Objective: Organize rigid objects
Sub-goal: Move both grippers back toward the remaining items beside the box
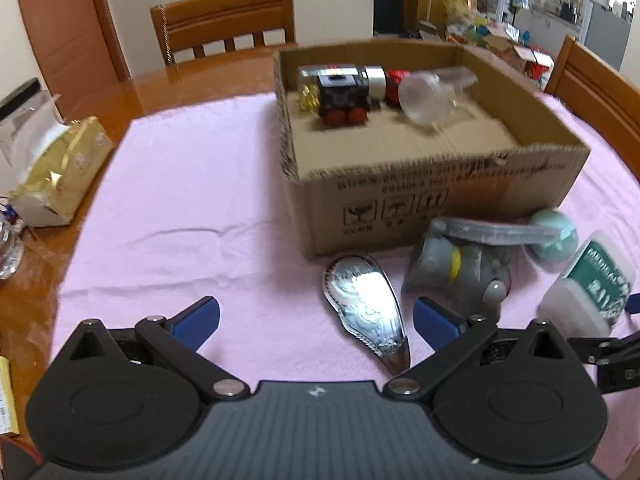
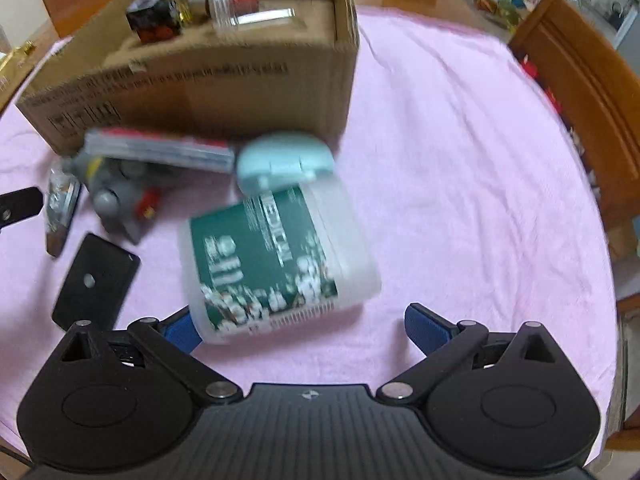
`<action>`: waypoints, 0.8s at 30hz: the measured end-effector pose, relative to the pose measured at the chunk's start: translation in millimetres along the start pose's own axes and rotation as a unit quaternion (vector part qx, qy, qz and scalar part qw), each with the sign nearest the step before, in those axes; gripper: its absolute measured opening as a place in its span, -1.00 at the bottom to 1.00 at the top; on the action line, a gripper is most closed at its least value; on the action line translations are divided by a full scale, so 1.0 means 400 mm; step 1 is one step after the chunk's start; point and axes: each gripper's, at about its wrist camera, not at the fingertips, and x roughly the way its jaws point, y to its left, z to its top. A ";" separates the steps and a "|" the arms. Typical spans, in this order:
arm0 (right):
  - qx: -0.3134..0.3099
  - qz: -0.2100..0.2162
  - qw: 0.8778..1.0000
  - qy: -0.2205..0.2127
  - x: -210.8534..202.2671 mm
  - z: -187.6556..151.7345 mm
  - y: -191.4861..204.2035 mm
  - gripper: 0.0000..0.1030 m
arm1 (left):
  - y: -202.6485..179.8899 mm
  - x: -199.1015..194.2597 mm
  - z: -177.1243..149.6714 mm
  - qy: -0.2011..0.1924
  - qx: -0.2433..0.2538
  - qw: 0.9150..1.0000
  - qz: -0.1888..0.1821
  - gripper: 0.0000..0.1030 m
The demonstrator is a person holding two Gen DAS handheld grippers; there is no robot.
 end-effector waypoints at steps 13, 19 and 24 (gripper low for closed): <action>0.000 0.014 0.999 -0.032 -0.007 -0.027 -0.007 1.00 | 0.057 0.044 -0.041 0.029 -0.035 0.999 0.009 0.99; 0.000 0.015 1.000 -0.028 -0.011 -0.031 -0.010 1.00 | 0.140 0.034 -0.056 0.031 -0.073 0.996 0.044 0.99; -0.001 0.015 1.000 -0.027 -0.009 -0.023 -0.009 1.00 | 0.171 0.041 -0.036 0.037 -0.094 0.989 0.112 0.98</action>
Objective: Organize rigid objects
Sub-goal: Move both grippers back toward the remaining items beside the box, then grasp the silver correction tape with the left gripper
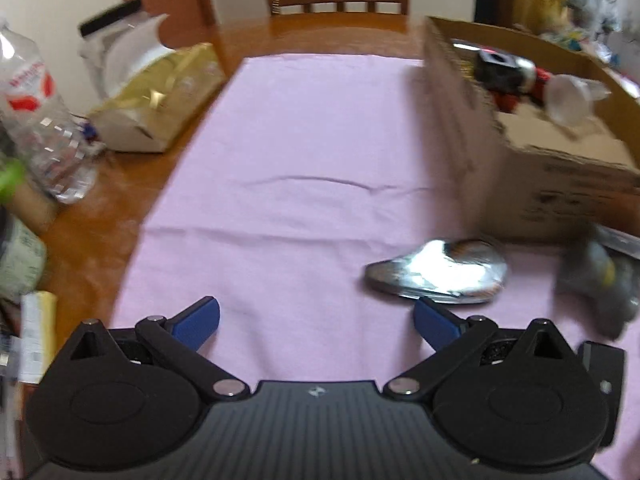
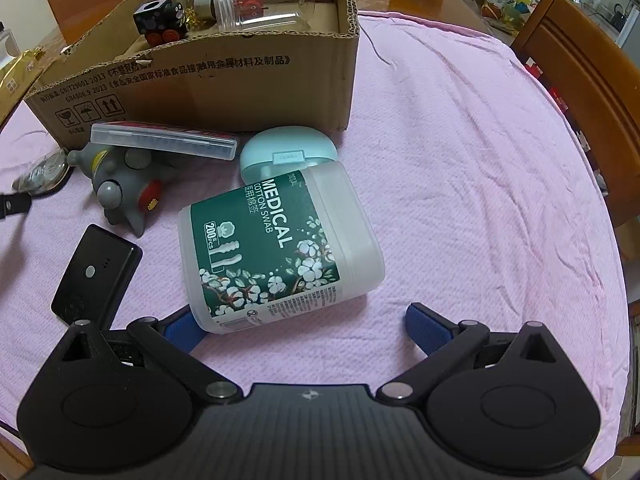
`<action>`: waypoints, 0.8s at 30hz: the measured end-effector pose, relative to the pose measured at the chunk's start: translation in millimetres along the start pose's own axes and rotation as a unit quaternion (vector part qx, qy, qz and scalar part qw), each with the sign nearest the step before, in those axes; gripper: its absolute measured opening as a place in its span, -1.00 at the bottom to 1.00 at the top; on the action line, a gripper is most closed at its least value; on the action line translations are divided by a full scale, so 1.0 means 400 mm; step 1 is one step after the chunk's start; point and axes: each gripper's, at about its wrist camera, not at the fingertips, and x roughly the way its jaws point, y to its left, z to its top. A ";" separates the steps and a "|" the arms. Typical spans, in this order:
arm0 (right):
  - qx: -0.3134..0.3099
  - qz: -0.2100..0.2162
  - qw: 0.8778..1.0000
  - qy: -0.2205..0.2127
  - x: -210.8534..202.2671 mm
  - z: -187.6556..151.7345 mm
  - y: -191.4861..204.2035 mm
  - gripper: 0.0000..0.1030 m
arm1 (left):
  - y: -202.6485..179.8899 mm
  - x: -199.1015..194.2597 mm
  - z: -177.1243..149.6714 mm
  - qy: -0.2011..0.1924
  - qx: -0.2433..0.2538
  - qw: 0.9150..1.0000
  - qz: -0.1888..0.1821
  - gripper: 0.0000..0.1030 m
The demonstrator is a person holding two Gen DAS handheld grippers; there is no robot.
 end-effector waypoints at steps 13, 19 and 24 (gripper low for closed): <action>-0.004 0.001 1.000 -0.013 -0.001 -0.006 0.000 1.00 | -0.094 0.001 -0.006 -0.005 0.007 0.997 -0.074 0.98; -0.010 0.004 1.000 -0.021 -0.004 -0.017 0.000 1.00 | -0.115 0.015 0.008 -0.020 -0.004 0.997 -0.071 0.98; -0.020 0.009 0.999 -0.028 -0.006 -0.021 -0.001 1.00 | -0.123 0.021 0.024 -0.024 -0.009 0.997 -0.070 0.88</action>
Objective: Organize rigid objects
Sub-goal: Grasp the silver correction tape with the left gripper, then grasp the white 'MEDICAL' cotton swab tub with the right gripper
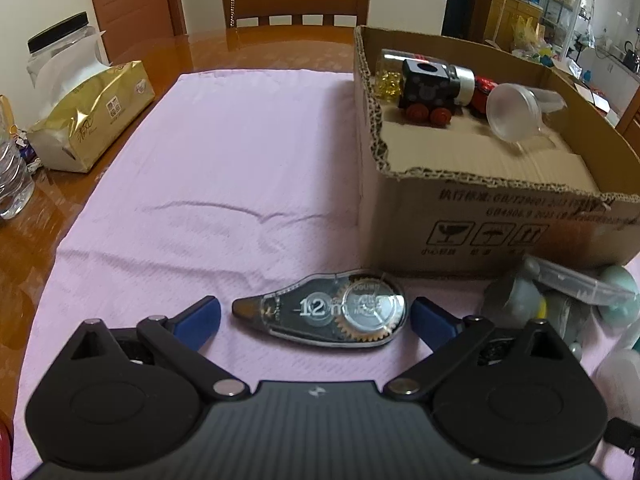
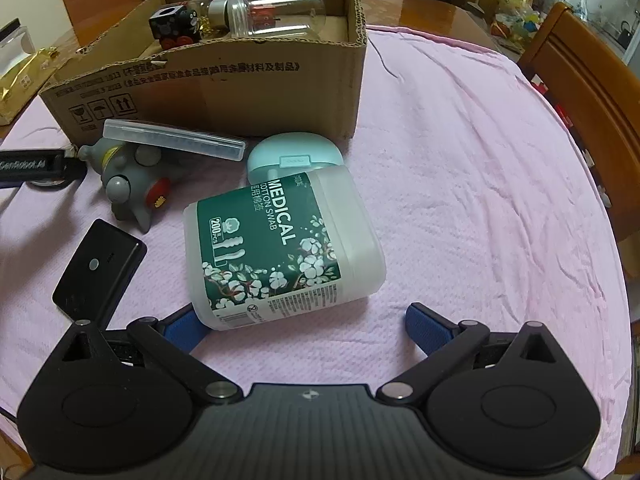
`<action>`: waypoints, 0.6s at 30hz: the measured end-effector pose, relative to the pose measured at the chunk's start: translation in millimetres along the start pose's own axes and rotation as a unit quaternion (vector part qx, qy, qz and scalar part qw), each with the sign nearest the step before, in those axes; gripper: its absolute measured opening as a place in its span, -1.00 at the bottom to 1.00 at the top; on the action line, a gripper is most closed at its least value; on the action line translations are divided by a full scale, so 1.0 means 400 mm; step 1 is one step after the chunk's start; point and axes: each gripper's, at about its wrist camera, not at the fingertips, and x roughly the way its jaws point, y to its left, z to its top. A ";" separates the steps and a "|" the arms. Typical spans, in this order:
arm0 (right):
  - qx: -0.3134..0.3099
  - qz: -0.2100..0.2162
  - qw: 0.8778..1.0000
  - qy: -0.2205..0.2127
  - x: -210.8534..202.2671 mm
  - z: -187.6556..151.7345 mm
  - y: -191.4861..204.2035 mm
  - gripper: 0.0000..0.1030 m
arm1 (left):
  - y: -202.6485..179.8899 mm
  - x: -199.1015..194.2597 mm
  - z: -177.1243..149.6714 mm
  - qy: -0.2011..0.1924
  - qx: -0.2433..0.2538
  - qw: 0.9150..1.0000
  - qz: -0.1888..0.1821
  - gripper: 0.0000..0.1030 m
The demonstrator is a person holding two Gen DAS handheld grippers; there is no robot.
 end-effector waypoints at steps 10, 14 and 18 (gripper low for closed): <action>-0.030 0.014 0.999 0.023 0.012 0.031 -0.004 1.00 | -0.009 -0.004 0.004 -0.005 0.003 1.000 -0.002 0.74; -0.062 0.022 0.998 0.024 -0.001 0.059 0.011 1.00 | -0.008 -0.005 0.004 -0.005 0.005 1.000 -0.004 0.74; -0.083 0.028 0.996 0.017 -0.010 0.094 0.027 1.00 | -0.008 -0.005 0.004 -0.005 0.005 1.000 -0.003 0.74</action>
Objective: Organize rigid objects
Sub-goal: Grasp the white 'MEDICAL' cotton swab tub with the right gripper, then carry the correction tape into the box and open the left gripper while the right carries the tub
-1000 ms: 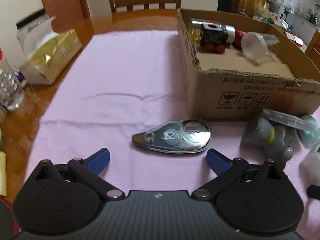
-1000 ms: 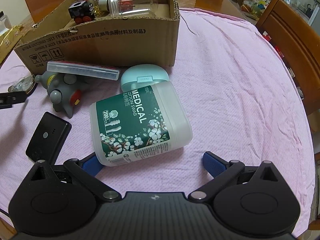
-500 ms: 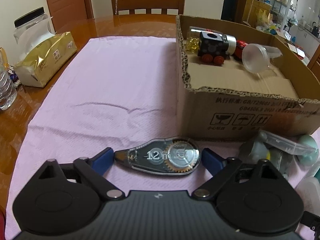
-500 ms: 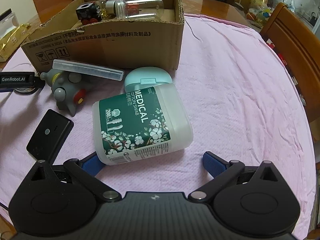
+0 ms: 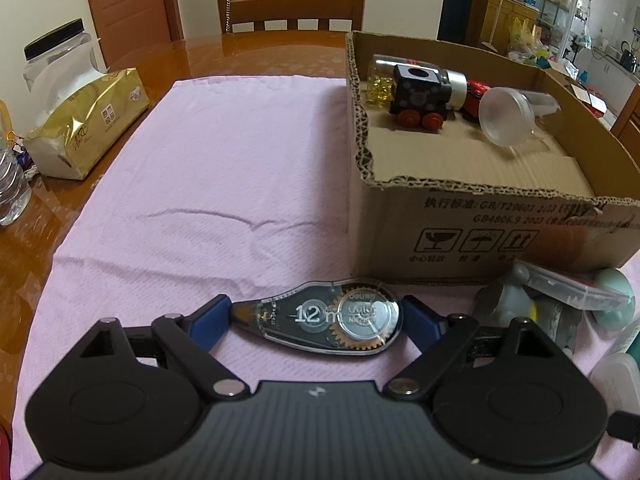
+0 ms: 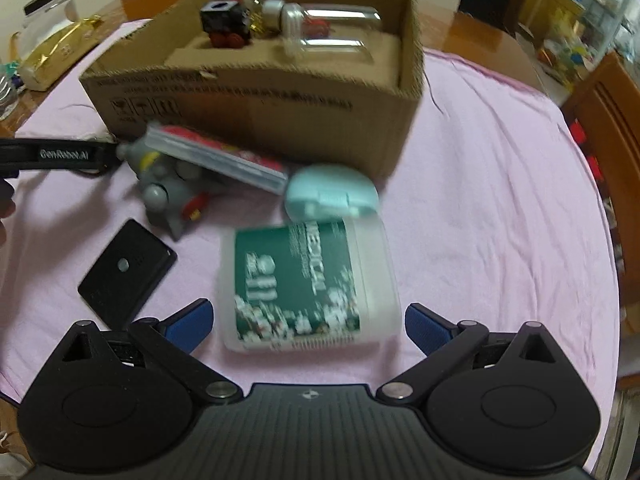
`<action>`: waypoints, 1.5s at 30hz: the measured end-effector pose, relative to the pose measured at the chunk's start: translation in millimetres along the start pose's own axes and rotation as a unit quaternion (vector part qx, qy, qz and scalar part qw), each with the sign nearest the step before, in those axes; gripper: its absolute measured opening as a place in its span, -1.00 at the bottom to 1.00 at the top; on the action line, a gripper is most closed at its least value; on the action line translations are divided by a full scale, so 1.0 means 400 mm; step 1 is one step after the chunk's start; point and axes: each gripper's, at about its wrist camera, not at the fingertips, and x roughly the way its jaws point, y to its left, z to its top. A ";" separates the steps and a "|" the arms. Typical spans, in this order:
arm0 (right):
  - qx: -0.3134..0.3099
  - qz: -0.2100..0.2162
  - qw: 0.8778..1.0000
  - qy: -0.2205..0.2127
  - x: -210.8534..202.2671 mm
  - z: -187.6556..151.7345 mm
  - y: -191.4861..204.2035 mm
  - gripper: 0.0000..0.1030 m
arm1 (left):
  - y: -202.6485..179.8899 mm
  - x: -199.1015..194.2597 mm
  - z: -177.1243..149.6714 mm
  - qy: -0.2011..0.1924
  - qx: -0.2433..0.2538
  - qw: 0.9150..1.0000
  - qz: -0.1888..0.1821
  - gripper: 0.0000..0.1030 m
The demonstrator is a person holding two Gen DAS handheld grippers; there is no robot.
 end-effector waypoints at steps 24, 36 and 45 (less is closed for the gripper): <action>-0.023 0.008 0.999 0.025 0.028 0.028 0.026 0.68 | -0.013 0.000 0.002 0.013 -0.009 1.000 0.008 0.76; -0.042 0.016 0.999 0.027 0.026 0.030 0.034 0.68 | -0.004 -0.003 0.012 0.029 0.010 0.999 -0.010 0.73; -0.060 0.052 0.997 0.020 -0.029 0.058 0.008 0.68 | -0.002 -0.118 0.053 0.043 0.108 0.991 -0.063 0.73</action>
